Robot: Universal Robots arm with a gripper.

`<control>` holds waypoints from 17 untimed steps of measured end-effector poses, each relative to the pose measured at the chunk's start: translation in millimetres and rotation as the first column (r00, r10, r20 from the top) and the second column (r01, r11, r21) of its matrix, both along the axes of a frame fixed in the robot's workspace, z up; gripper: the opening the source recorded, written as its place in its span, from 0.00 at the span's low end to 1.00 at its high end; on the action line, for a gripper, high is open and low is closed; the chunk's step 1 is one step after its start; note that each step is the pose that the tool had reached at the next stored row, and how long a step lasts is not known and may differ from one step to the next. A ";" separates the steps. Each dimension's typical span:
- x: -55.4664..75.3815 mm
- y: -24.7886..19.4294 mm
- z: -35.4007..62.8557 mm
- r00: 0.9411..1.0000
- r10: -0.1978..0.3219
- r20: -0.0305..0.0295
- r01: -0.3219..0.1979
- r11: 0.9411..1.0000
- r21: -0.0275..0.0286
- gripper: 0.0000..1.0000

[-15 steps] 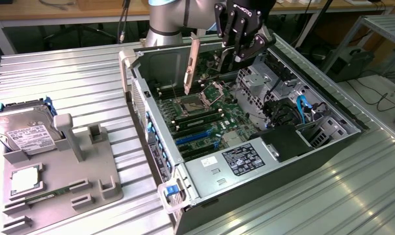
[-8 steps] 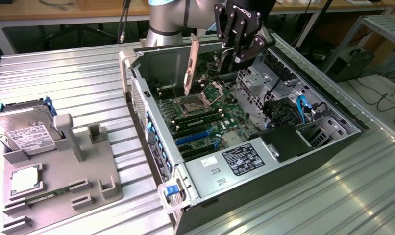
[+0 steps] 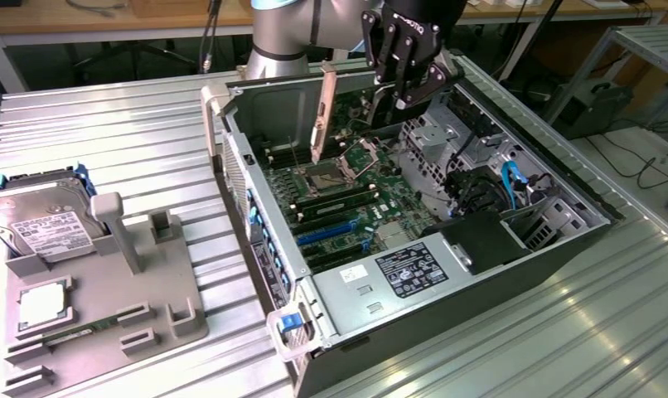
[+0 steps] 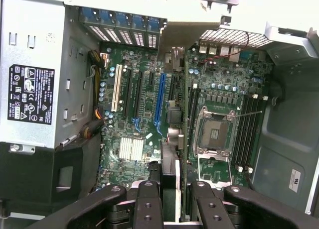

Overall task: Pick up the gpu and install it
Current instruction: 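Insert the gpu into the slot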

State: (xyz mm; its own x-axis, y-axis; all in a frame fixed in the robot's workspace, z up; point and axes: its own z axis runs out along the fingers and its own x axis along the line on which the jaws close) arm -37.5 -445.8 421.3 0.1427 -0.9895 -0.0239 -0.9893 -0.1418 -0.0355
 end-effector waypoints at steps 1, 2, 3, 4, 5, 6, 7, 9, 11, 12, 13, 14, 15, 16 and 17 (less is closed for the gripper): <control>0.0 0.0 -0.4 1.000 0.000 0.000 0.000 1.000 0.000 0.28; 0.0 -0.1 -0.7 1.000 0.000 0.000 0.000 1.000 0.000 0.28; 0.0 -0.1 -1.0 1.000 0.000 0.000 0.000 1.000 0.000 0.28; 0.0 -0.1 -1.4 1.000 0.000 0.000 0.000 1.000 0.000 0.28; 0.0 -0.1 -1.8 1.000 0.000 0.000 0.000 1.000 0.000 0.28; 0.0 -0.1 -2.3 1.000 0.000 0.000 0.000 1.000 0.000 0.28; -0.1 -0.2 -2.9 1.000 0.000 0.000 0.000 1.000 0.000 0.28; 0.0 -0.2 -4.3 1.000 0.000 0.000 0.000 1.000 0.000 0.28; 0.0 -0.3 -5.7 1.000 0.000 0.000 0.000 1.000 0.000 0.28; 0.0 -0.2 -6.4 1.000 -0.001 0.000 0.001 1.000 0.000 0.28; 0.0 -0.2 -7.1 1.000 -0.003 0.000 0.003 1.000 0.000 0.28; 0.0 -0.3 -8.1 1.000 -0.010 0.000 0.010 1.000 0.000 0.28; 0.0 -0.3 -8.8 1.000 -0.016 0.000 0.016 1.000 0.000 0.28; 0.0 -0.3 -9.9 1.000 -0.028 0.000 0.028 1.000 0.000 0.28; 0.0 -0.3 -10.4 1.000 -0.031 0.000 0.031 1.000 0.000 0.28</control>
State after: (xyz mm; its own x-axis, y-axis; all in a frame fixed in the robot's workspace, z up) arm -37.6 -446.1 411.0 0.1118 -0.9934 -0.0239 -0.9932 -0.1109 -0.0355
